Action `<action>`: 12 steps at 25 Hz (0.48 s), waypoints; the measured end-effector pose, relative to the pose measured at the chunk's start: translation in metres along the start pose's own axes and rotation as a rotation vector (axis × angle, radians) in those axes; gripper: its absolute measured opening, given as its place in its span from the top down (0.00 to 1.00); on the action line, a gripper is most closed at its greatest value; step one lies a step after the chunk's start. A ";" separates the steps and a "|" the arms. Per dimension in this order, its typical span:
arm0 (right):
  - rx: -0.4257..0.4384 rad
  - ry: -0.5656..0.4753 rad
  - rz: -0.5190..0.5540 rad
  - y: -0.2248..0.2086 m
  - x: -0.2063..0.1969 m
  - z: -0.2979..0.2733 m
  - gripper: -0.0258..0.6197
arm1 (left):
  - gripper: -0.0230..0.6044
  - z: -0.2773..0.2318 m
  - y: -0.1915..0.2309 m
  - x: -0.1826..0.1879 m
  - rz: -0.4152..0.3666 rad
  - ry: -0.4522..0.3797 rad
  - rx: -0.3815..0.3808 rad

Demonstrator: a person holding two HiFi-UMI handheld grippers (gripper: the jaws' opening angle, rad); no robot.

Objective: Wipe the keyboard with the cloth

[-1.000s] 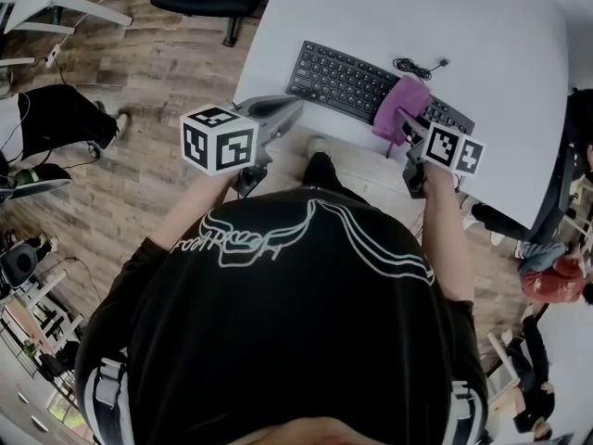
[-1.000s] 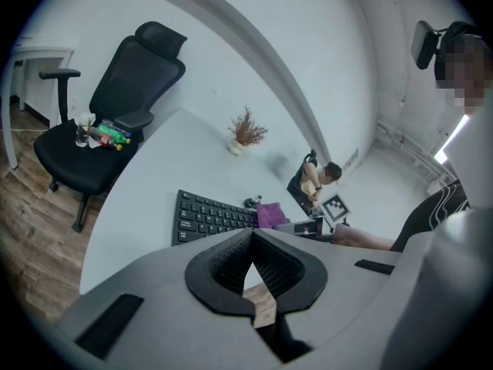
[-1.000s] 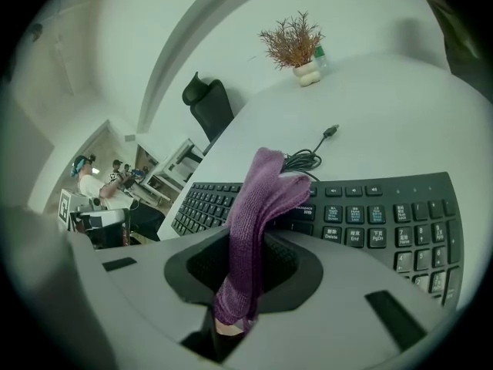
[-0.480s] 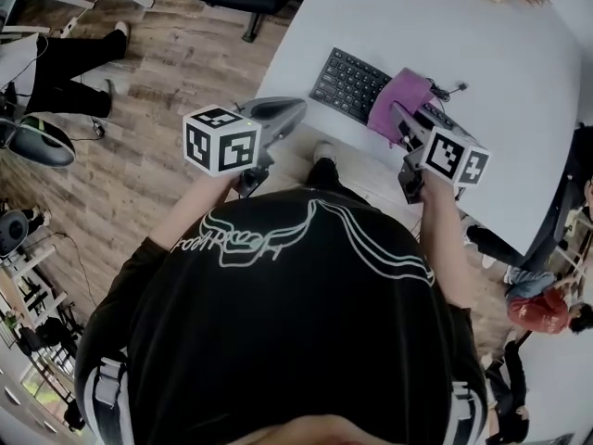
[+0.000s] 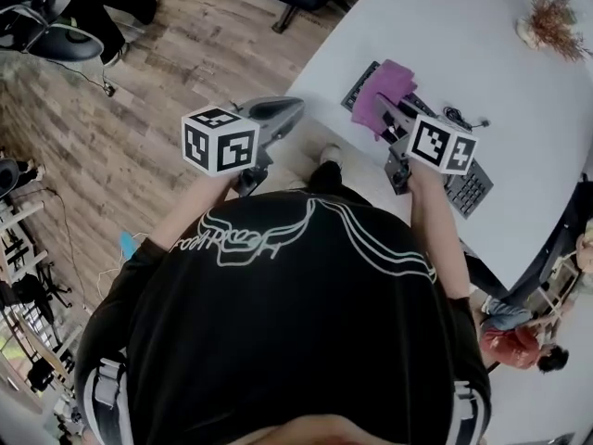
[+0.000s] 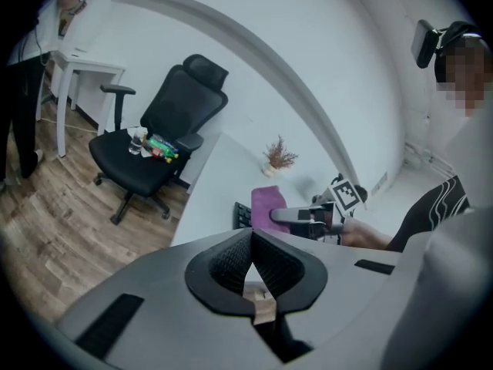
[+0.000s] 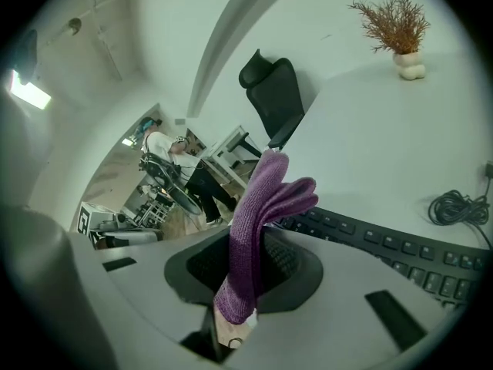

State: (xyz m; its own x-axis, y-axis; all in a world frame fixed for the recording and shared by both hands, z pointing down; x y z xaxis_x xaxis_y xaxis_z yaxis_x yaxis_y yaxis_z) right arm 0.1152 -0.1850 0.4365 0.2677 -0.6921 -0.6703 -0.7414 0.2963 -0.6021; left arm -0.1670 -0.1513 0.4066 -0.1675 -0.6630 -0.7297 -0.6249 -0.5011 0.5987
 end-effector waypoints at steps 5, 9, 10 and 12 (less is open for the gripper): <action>-0.005 0.041 0.017 0.002 0.000 -0.031 0.87 | 0.95 0.016 0.010 0.000 0.023 -0.023 0.038; -0.016 0.069 0.030 -0.005 -0.005 -0.038 0.87 | 0.95 0.023 0.009 -0.004 0.032 -0.043 0.065; -0.019 0.074 0.032 -0.007 -0.006 -0.038 0.87 | 0.95 0.023 0.010 -0.005 0.035 -0.045 0.070; -0.022 0.082 0.027 -0.010 -0.009 -0.039 0.87 | 0.95 0.024 0.011 -0.008 0.042 -0.047 0.076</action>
State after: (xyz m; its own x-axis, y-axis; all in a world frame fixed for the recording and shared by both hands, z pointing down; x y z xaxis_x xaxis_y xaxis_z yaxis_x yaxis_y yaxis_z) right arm 0.0961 -0.2071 0.4657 0.1972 -0.7358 -0.6478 -0.7609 0.3018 -0.5744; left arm -0.1903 -0.1379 0.4113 -0.2294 -0.6546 -0.7203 -0.6727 -0.4283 0.6034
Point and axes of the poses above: the fingertips, and each gripper's own axes: z backward along the fingers, y to its left, x out of its top, the point moved 10 cm from there along z, backward along the fingers, and after that the axes turned 12 degrees about -y, right-handed, at the moved point
